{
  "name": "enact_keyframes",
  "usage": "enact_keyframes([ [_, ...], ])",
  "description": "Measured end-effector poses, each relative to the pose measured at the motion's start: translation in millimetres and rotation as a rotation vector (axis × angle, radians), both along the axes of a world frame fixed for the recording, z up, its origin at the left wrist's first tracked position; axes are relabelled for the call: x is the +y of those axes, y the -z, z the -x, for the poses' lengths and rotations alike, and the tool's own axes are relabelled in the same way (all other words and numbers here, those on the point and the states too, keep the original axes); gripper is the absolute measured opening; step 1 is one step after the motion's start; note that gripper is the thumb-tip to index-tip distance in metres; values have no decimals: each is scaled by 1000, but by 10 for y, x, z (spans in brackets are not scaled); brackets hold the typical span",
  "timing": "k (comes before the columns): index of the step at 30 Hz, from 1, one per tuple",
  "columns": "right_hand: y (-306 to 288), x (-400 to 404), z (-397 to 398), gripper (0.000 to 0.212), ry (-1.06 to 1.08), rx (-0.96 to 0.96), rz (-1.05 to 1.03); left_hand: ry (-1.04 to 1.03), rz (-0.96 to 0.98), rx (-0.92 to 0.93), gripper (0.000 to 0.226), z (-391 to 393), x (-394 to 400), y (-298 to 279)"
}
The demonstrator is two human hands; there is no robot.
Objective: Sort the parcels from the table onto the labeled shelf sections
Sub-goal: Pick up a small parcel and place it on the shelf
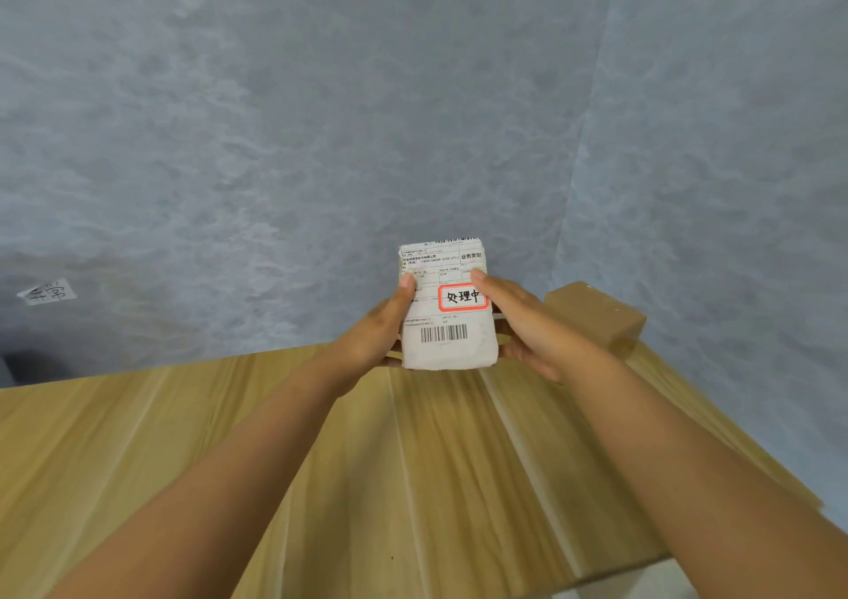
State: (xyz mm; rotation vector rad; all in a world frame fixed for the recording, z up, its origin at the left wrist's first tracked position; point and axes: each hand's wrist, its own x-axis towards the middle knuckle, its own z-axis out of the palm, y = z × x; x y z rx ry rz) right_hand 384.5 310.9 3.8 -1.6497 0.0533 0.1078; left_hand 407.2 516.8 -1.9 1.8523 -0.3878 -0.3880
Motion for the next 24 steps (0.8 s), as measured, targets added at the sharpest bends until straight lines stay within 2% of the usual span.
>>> enact_keyframes([
  [2, 5, -70, 73, 81, 42, 5, 53, -66, -154, -133, 62, -2, 50, 38],
  [4, 12, -153, 180, 62, 56, -3, 61, -116, -340, -252, 57, -23, 94, 87],
  [6, 19, -244, 320, 47, 100, -5, 34, -82, -604, -410, 43, -41, 117, 109],
  [8, 17, -340, 487, 50, 170, -15, 53, 19, -876, -616, 35, -38, 72, 91],
  [10, 8, -421, 669, 62, 245, -7, 86, 100, -1003, -780, 36, -8, -43, 69],
  [16, -38, -475, 1366, 66, 435, -45, 105, 248, -1082, -1121, 36, 240, -405, 37],
  [24, 3, -224, 2686, 62, 741, 9, 78, 505, -904, -1322, 36, 951, -654, 71],
])
